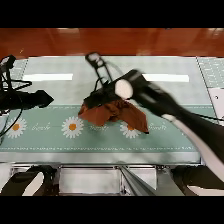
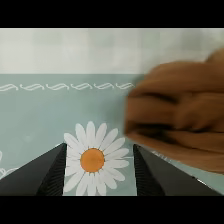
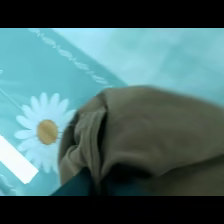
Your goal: Fold the shirts.
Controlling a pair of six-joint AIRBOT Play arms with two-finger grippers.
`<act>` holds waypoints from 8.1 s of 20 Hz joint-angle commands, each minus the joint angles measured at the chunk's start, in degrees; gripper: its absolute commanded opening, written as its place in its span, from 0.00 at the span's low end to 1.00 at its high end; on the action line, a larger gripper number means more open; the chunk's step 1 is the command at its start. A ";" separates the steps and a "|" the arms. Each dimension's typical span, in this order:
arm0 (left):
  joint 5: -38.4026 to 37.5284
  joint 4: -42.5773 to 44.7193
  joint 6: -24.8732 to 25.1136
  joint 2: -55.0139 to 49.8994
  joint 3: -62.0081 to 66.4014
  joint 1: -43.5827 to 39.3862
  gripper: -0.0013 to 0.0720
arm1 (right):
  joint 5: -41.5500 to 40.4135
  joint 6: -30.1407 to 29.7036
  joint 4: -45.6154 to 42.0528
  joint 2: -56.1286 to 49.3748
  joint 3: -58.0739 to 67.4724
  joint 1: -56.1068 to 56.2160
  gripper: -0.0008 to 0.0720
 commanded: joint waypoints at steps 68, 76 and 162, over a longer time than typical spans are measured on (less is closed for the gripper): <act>-8.48 -32.54 13.92 -17.25 44.59 14.47 0.05 | 20.94 -17.27 16.70 22.75 27.39 -56.11 0.05; -4.37 -27.41 13.49 0.85 52.92 21.07 0.05 | 29.51 -12.55 -8.74 46.18 31.12 -56.74 0.05; -16.20 -19.37 8.17 -54.25 29.77 10.82 0.05 | 28.41 -22.16 17.73 31.30 -59.04 -65.02 0.56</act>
